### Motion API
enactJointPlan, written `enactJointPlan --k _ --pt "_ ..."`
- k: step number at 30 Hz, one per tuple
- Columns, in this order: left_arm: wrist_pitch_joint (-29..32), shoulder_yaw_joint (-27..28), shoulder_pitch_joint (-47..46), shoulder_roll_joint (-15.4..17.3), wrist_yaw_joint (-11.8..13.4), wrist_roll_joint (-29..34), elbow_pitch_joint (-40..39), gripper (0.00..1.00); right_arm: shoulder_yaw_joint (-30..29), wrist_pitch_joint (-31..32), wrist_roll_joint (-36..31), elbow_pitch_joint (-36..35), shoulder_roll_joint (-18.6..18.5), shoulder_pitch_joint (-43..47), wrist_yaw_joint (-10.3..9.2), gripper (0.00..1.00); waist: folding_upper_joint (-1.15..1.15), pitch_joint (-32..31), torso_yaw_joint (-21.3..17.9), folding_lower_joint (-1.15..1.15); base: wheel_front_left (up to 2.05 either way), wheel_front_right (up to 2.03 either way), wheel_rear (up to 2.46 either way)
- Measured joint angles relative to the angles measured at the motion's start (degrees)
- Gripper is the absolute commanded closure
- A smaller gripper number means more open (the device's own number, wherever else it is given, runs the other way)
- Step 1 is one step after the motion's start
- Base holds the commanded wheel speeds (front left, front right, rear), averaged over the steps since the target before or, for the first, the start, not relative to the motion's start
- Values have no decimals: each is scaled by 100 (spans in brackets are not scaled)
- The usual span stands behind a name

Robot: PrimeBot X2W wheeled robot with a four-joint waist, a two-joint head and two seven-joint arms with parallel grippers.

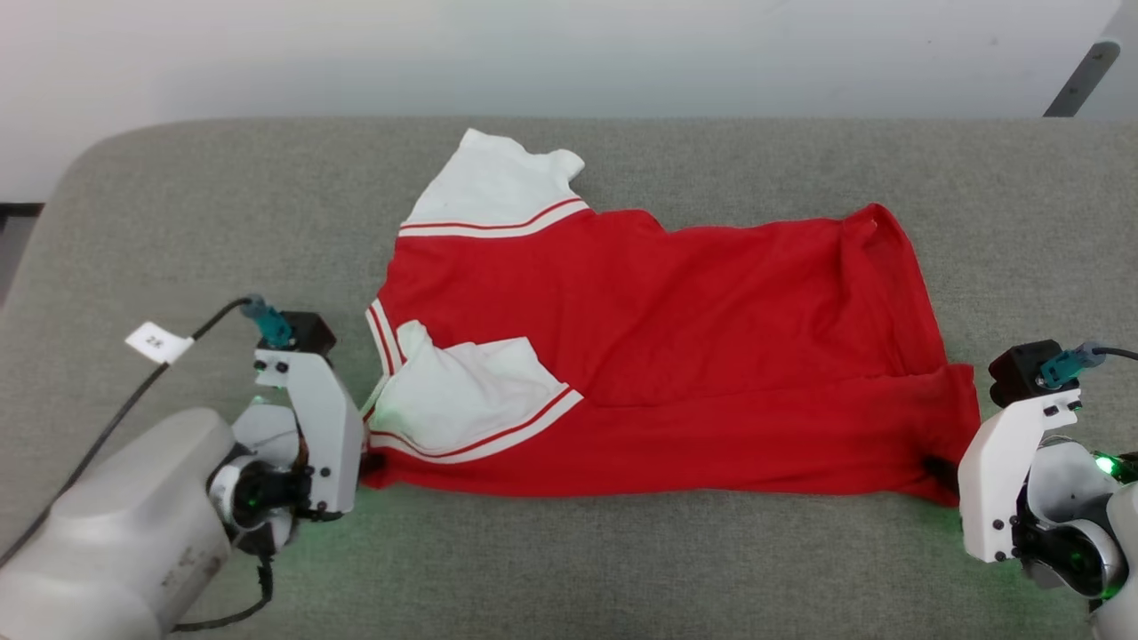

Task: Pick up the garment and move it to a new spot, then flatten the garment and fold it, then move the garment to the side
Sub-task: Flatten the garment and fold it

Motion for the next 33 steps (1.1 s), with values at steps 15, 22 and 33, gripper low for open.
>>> enactJointPlan --k 15,22,33 --pt "402 -78 420 816 711 -105 -1528 100 213 565 464 -820 -829 585 0 100 0 -471 166 0 0 0 0" --pt "319 -146 934 1213 1168 -153 -2514 100 35 798 542 -1160 -943 1169 0 100 0 -605 230 0 0 0 0" --pt "79 -97 1454 1169 1366 -478 -2485 0 -74 803 358 -1161 -592 1511 -1 99 0 -587 172 0 0 0 0"
